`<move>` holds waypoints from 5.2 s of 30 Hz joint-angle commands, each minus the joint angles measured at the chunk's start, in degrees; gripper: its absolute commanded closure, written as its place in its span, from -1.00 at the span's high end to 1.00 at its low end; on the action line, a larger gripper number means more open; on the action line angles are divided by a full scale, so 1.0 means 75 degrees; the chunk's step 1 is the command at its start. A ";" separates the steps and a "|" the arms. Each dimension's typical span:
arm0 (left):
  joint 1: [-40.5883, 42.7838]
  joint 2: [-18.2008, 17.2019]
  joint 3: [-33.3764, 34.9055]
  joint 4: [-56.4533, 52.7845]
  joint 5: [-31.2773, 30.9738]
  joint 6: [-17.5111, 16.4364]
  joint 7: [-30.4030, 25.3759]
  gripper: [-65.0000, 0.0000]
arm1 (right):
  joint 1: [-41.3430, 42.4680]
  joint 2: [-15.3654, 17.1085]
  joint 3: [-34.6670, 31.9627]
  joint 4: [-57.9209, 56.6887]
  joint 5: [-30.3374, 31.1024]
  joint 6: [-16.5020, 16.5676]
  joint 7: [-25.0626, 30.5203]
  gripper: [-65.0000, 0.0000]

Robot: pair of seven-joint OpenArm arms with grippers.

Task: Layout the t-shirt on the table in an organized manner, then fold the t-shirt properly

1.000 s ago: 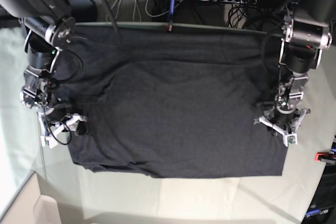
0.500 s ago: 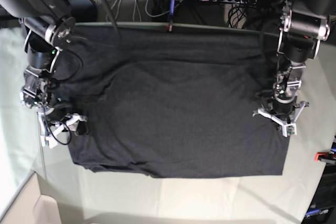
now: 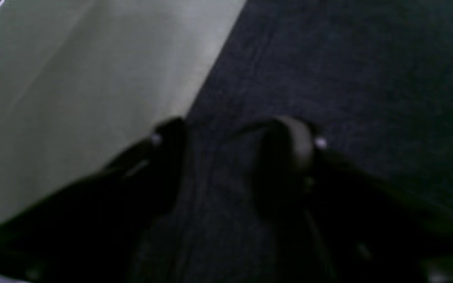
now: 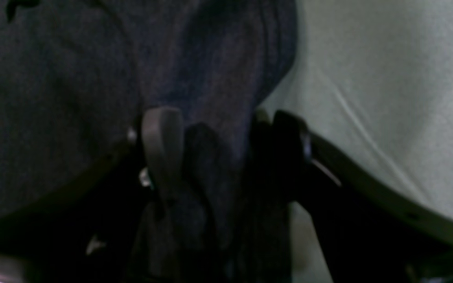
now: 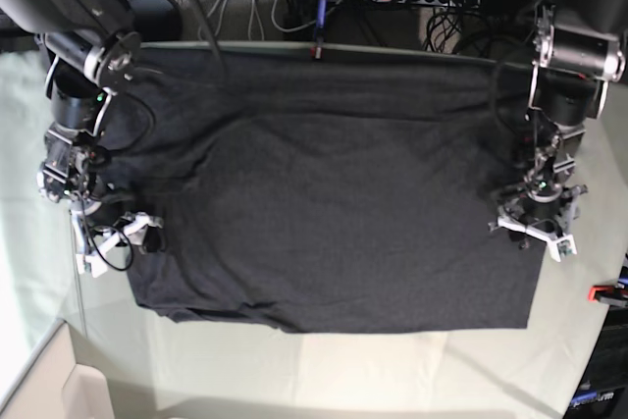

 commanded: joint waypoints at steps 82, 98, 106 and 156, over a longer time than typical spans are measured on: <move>0.1129 -0.0558 -0.0019 0.2338 -0.0797 0.0050 -0.0188 -1.00 | -0.1014 -0.0654 0.0018 0.3025 0.0031 0.0101 -0.0078 -1.00; 0.2699 -0.0534 -0.2469 0.4483 -0.0727 0.0003 0.1582 -1.00 | -0.2620 -0.0841 0.0006 0.5229 0.0031 0.0634 -0.0922 -1.00; 0.3778 -0.0534 -0.3395 0.5890 -0.0727 0.0003 0.2332 -1.00 | -0.3511 -0.0982 0.0029 0.6331 0.0359 0.0634 -0.0934 -1.00; 0.0355 -0.0347 -0.2926 0.2983 0.0949 0.0003 0.3610 0.01 | -0.3394 -0.1134 0.0111 0.6987 0.1262 0.0634 -0.1789 -0.02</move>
